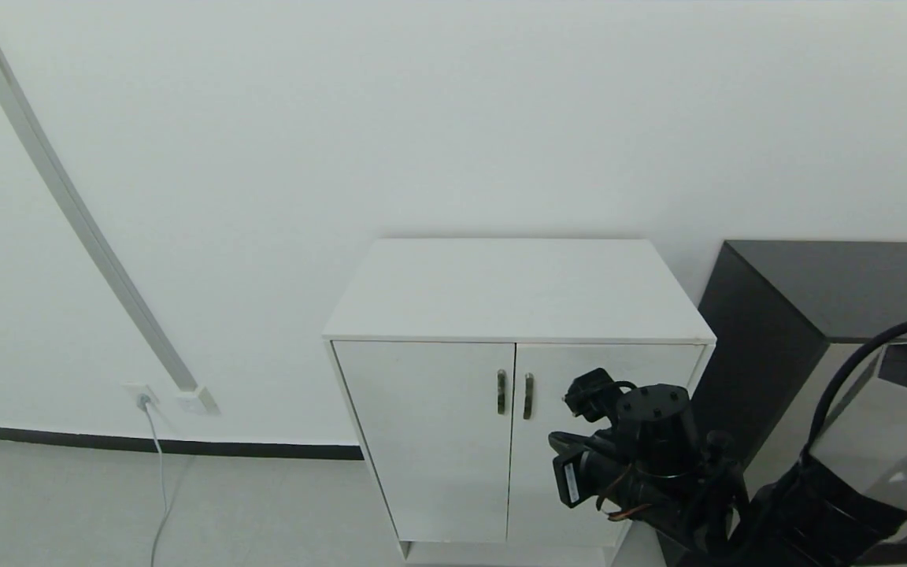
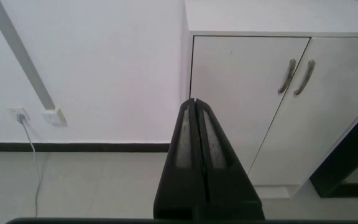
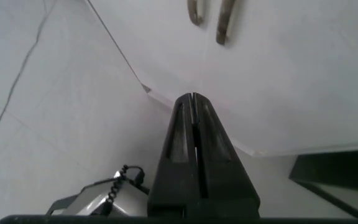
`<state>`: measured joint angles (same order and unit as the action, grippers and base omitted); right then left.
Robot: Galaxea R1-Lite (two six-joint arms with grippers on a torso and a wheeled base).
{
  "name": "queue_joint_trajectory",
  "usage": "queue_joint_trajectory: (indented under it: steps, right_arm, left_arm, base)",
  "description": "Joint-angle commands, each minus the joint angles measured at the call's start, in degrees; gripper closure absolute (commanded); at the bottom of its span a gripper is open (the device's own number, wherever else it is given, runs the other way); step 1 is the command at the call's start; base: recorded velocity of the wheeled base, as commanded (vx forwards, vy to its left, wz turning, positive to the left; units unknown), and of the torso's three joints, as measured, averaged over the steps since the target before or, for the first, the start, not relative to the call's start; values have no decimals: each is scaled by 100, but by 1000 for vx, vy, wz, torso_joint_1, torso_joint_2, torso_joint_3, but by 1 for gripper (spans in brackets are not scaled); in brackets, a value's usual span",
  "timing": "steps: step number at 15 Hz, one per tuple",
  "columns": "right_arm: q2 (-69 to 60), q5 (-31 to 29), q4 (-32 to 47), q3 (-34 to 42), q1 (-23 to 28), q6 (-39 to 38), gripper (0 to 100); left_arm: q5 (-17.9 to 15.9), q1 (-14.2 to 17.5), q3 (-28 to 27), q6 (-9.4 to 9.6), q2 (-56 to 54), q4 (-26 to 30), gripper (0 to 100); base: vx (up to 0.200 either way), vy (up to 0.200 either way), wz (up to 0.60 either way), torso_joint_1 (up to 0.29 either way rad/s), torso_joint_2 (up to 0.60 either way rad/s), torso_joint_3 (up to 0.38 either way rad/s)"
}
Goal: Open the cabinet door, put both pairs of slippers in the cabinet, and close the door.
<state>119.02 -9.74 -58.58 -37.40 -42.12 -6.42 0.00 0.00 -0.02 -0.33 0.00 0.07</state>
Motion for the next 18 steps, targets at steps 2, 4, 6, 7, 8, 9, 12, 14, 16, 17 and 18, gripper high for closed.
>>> queue_joint_trajectory:
  steps: [2,4,6,7,8,9,12,14,16,17,18]
  right_arm:
    - [500,-2,-216,-364,143,18,100]
    - [728,-2,-216,-734,301,36,100]
    - [886,-2,-198,-1076,415,36,100]
    - [983,7,-172,-1314,494,45,100]
    - [1045,-2,-110,-1498,556,45,100]
    - [1071,7,-49,-1639,600,45,100]
    - [1124,7,180,-1973,714,45,100]
    - [1168,7,268,-2175,793,45,100]
    - [1203,7,285,-2280,863,54,100]
    - [1238,16,285,-2333,907,54,100]
    - [1273,16,285,-2386,925,54,100]
  left_arm:
    - [9,0,2,-2,0,1,100]
    - [9,0,2,-2,0,1,100]
    - [9,0,-6,-2,9,1,100]
    - [9,0,2,-11,0,1,100]
    - [9,0,-6,-2,9,1,100]
    - [0,0,2,-2,9,1,100]
    - [9,0,2,-2,0,1,100]
    - [0,0,2,-2,0,1,100]
    - [0,0,2,-2,0,1,100]
    - [0,0,2,-2,0,1,100]
    - [0,0,2,-2,9,1,100]
  base:
    - [0,0,0,0,0,0]
    - [0,0,0,0,0,0]
    - [0,0,0,0,0,0]
    - [0,0,0,0,0,0]
    - [0,0,0,0,0,0]
    - [0,0,0,0,0,0]
    - [0,0,0,0,0,0]
    - [0,0,0,0,0,0]
    - [0,0,0,0,0,0]
    - [0,0,0,0,0,0]
    - [0,0,0,0,0,0]
